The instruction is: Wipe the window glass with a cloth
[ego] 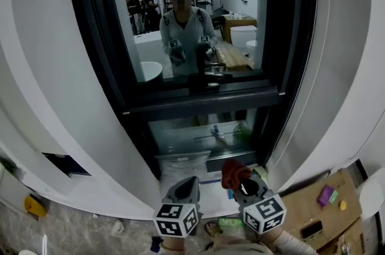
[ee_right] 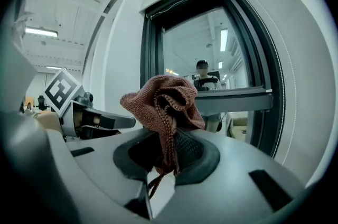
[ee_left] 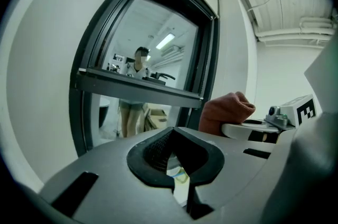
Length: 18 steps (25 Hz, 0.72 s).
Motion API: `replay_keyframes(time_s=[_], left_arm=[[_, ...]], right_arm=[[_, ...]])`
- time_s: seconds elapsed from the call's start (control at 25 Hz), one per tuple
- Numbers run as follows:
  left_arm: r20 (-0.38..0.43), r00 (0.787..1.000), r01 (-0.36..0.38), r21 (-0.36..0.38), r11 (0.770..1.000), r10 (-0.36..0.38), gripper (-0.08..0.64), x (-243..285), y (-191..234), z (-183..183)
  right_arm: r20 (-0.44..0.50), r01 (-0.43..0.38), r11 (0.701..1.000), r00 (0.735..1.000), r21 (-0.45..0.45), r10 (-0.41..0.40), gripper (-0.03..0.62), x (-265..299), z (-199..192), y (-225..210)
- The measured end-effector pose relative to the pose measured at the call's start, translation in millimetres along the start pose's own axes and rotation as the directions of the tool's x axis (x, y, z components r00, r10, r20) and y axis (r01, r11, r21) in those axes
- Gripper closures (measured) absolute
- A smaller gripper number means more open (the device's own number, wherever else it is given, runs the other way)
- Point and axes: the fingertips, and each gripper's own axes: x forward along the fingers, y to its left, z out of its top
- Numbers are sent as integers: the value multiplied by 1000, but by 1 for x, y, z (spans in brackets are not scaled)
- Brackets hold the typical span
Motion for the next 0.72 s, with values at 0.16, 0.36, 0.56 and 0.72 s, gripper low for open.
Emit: replay_keyframes(time_s=[0.16, 0.36, 0.56, 0.72], left_arm=[[7, 1000, -5, 4, 1000, 5, 555, -3, -1, 3], [11, 1000, -3, 12, 1000, 3, 555, -4, -1, 5], [12, 1000, 3, 16, 1000, -3, 555, -1, -1, 7], [13, 1000, 3, 14, 1000, -4, 555, 0, 2, 8]], right_arm=[[19, -9, 1000, 1000, 9, 9, 532, -1, 4, 3], [31, -12, 1000, 999, 13, 11, 532, 0, 6, 5], [33, -5, 1000, 999, 11, 5, 532, 1, 6, 4], [36, 1, 1000, 999, 14, -1, 532, 3, 7, 2]])
